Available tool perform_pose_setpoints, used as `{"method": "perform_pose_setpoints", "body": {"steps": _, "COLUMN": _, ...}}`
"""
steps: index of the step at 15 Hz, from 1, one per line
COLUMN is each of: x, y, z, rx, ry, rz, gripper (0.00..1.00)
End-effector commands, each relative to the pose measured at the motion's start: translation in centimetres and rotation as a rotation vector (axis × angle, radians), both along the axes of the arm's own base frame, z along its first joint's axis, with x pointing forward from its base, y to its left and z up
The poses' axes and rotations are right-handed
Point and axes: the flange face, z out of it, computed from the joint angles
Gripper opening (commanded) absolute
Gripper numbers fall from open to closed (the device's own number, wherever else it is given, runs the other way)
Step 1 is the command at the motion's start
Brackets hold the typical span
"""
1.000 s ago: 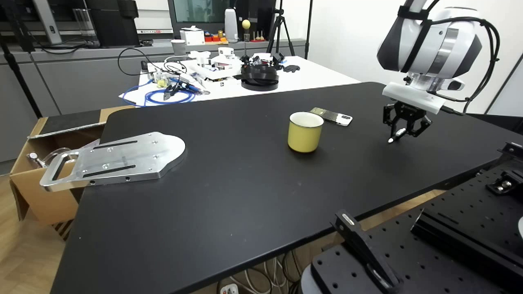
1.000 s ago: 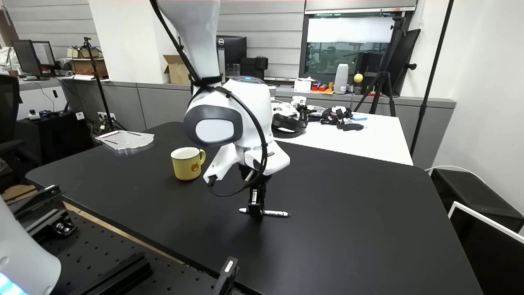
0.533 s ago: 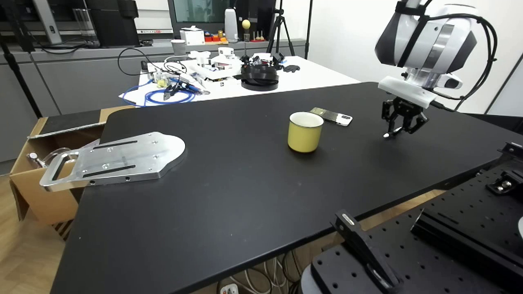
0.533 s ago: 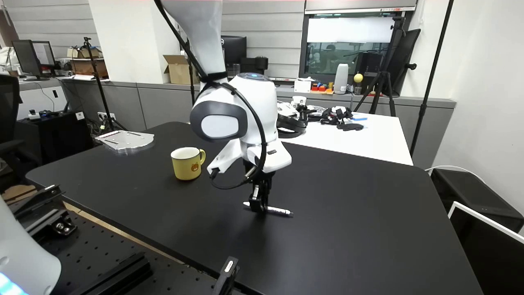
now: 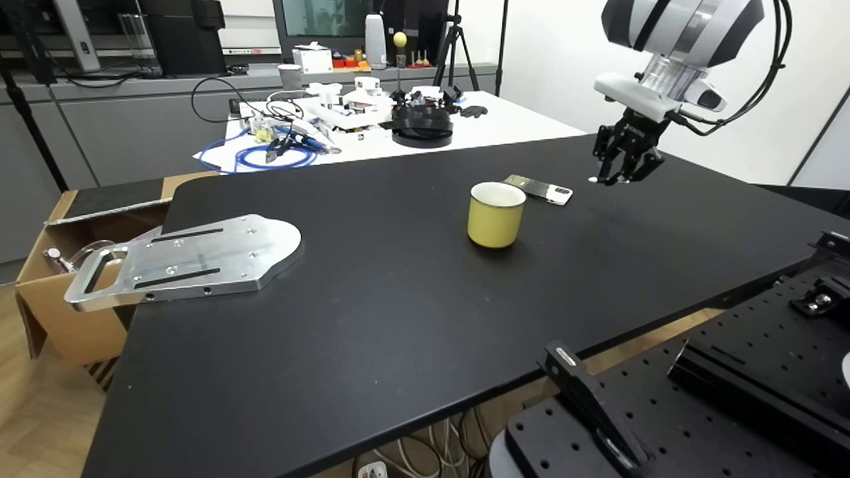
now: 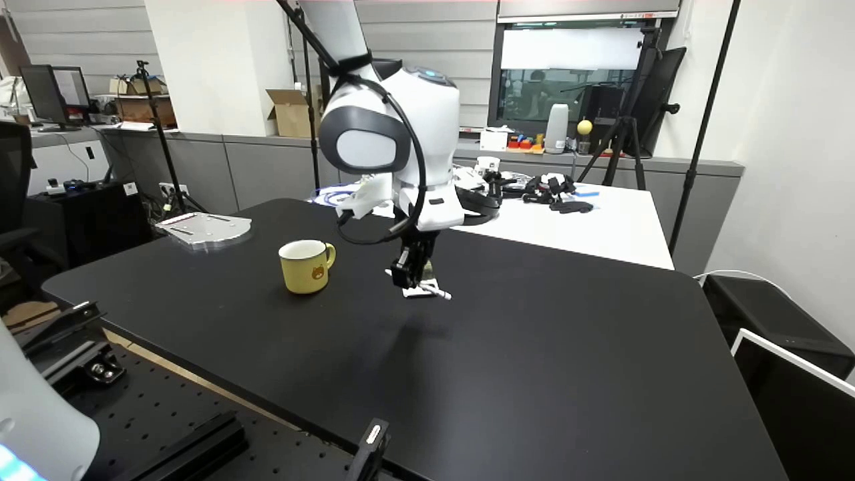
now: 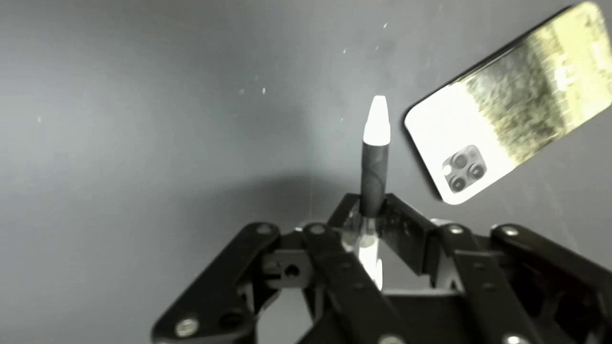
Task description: Place the pen inside the yellow mug
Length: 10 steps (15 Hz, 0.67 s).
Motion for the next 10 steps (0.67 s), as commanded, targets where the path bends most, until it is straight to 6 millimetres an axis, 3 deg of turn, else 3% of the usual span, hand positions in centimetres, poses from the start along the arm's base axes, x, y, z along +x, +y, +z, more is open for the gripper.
{"method": "perform_pose_setpoints", "body": {"steps": 1, "x": 1.1, "y": 2.4, "z": 3.4, "rx": 0.172, "ry": -0.005, "rz": -0.028, "gripper": 0.05}}
{"method": "perform_pose_setpoints", "body": {"steps": 7, "x": 2.1, "y": 5.5, "z": 7.4, "rx": 0.411, "ry": -0.022, "rz": -0.008, "gripper": 0.05}}
{"method": "perform_pose_setpoints", "body": {"steps": 10, "x": 2.3, "y": 6.5, "z": 8.4, "rx": 0.503, "ry": -0.030, "rz": -0.003, "gripper": 0.05}}
